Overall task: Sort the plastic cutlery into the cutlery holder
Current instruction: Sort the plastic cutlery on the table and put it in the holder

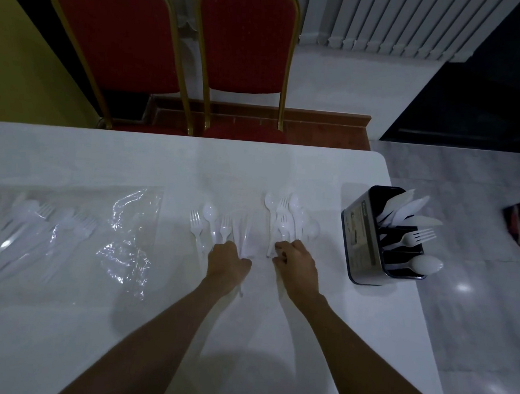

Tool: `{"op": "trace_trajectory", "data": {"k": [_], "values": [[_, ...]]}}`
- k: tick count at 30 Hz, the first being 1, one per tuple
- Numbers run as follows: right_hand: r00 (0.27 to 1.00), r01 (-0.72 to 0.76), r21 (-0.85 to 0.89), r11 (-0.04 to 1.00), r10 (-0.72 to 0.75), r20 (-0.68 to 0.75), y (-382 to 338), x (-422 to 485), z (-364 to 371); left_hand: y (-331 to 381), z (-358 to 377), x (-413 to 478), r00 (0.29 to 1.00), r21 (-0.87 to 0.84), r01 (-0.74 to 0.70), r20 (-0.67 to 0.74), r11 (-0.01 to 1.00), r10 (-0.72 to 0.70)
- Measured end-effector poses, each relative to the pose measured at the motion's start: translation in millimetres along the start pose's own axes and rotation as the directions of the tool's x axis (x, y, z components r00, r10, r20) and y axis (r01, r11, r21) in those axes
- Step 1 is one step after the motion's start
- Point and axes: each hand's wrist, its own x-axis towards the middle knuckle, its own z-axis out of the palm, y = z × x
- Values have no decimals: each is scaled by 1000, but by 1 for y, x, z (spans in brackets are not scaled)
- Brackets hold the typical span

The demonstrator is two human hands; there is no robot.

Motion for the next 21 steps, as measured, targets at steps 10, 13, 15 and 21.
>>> {"op": "trace_trajectory", "data": {"k": [10, 13, 15, 21], "values": [[1000, 15, -138, 990, -13, 11, 9, -5, 2, -14, -4, -4, 997, -152, -58, -61, 987, 49], [997, -67, -46, 997, 65, -42, 8, -6, 4, -15, -6, -5, 996, -175, -68, -66, 982, 57], [986, -149, 10, 989, 150, -78, 8, -4, 0, -13, -7, -6, 996, -183, -65, -69, 981, 53], [988, -147, -26, 989, 146, -50, -1, 5, -1, -15, -12, -5, 996, -200, -74, -55, 977, 65]]}}
